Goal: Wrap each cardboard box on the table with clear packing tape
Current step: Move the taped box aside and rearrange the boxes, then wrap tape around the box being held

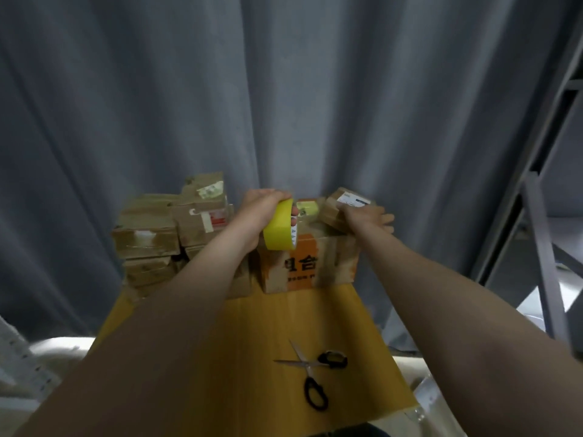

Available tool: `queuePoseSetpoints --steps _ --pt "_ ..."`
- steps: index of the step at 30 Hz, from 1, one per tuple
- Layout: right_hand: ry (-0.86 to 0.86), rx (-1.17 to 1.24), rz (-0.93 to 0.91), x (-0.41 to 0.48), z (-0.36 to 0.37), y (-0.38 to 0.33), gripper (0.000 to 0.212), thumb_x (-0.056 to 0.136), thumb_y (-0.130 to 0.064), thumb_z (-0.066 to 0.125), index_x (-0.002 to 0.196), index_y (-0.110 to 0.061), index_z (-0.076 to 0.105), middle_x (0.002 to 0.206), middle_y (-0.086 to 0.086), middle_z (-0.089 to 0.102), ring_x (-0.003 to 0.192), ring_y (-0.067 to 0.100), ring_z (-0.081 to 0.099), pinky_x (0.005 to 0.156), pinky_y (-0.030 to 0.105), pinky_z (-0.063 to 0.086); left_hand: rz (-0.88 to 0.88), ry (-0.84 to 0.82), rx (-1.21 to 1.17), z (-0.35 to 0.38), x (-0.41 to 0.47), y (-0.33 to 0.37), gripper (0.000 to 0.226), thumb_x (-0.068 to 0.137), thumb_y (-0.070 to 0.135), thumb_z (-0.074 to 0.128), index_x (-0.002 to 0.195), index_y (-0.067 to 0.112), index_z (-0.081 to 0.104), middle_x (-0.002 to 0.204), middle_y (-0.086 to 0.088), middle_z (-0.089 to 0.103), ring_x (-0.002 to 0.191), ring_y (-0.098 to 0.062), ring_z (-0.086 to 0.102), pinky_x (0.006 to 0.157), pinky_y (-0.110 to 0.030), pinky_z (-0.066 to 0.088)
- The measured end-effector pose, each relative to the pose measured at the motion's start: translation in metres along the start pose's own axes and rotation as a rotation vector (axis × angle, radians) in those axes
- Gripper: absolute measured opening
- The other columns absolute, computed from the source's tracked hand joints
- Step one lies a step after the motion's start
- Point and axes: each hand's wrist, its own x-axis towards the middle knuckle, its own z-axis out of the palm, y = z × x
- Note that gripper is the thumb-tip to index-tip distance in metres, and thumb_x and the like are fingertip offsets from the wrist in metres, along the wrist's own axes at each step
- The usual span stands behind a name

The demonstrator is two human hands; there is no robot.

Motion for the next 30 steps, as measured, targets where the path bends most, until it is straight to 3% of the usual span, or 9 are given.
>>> queuePoseSetpoints --steps 4,7,10,13,17,23,26,28,30 --pt "-0.067 0.035 0.031 0.009 0.001 0.010 0.092 0.068 -0.061 0.085 0.140 -0.017 0.049 0.143 0.011 0.050 0.132 0.034 0.046 0.109 0.043 0.042 -0.018 -0.012 0.020 0.001 0.000 -0.004 0.008 0.099 0.014 0.064 0.102 0.007 0.068 0.069 -0.010 0.074 0.051 -0.019 0.067 0.056 -0.031 0.060" --pt "-0.154 0.302 0.056 0.014 0.005 0.026 0.076 0.064 -0.047 0.093 0.124 -0.017 0.057 0.119 0.003 0.065 0.113 0.033 0.064 0.100 0.051 0.055 -0.022 -0.012 0.045 -0.002 -0.003 -0.008 0.010 0.099 0.015 0.064 0.104 0.007 0.068 0.070 -0.011 0.075 0.053 -0.021 0.068 0.059 -0.033 0.061" --pt "-0.127 0.461 0.060 0.011 0.008 0.036 0.069 0.071 -0.040 0.090 0.126 -0.019 0.055 0.111 0.002 0.066 0.117 0.035 0.062 0.101 0.052 0.054 -0.022 -0.013 0.058 -0.008 -0.008 -0.010 0.014 0.099 0.014 0.064 0.108 0.004 0.068 0.070 -0.012 0.075 0.053 -0.021 0.068 0.061 -0.035 0.061" --pt "-0.020 0.568 0.009 -0.004 0.001 0.034 0.050 0.085 -0.035 0.078 0.127 -0.026 0.054 0.108 0.000 0.058 0.114 0.026 0.053 0.102 0.041 0.048 -0.018 -0.007 0.072 -0.020 -0.017 -0.008 0.017 0.098 0.014 0.065 0.112 0.004 0.068 0.071 -0.012 0.075 0.054 -0.022 0.069 0.063 -0.036 0.061" --pt "0.013 0.686 -0.245 -0.042 -0.019 0.026 0.034 0.094 -0.024 0.070 0.126 -0.023 0.058 0.114 -0.004 0.062 0.103 0.018 0.064 0.082 0.027 0.050 -0.004 -0.007 0.108 -0.045 -0.042 -0.005 0.020 0.098 0.014 0.066 0.113 0.001 0.068 0.074 -0.015 0.074 0.057 -0.026 0.069 0.066 -0.040 0.060" --pt "-0.336 0.745 -0.319 -0.099 -0.021 0.042 0.021 0.098 -0.042 0.066 0.112 -0.028 0.074 0.111 0.001 0.073 0.096 0.018 0.069 0.076 0.038 0.057 0.040 -0.007 0.200 -0.092 -0.114 -0.005 0.011 0.099 0.012 0.063 0.101 0.005 0.072 0.067 -0.013 0.071 0.053 -0.016 0.068 0.048 -0.028 0.056" --pt "-0.490 0.636 -0.311 -0.116 -0.007 0.061 0.032 0.097 -0.051 0.062 0.112 -0.028 0.077 0.107 0.001 0.078 0.098 0.021 0.074 0.075 0.037 0.058 -0.005 0.015 0.377 -0.123 -0.150 -0.012 0.013 0.095 0.025 0.070 0.092 0.017 0.079 0.084 -0.011 0.076 0.074 -0.021 0.073 0.068 -0.035 0.060" --pt "-0.635 0.515 -0.302 -0.132 0.004 0.074 0.034 0.098 -0.055 0.060 0.112 -0.028 0.075 0.097 -0.001 0.079 0.089 0.020 0.074 0.066 0.034 0.055 -0.092 0.035 0.468 -0.141 -0.173 -0.020 0.015 0.087 0.037 0.076 0.082 0.025 0.083 0.094 -0.011 0.074 0.091 -0.031 0.070 0.088 -0.045 0.058" --pt "-0.751 0.390 -0.324 -0.150 0.017 0.086 0.037 0.100 -0.054 0.059 0.113 -0.024 0.075 0.091 0.001 0.076 0.080 0.019 0.071 0.057 0.029 0.048 -0.181 0.061 0.522 -0.155 -0.196 -0.031 0.017 0.089 0.040 0.073 0.075 0.036 0.082 0.101 -0.011 0.071 0.099 -0.034 0.066 0.097 -0.049 0.055"
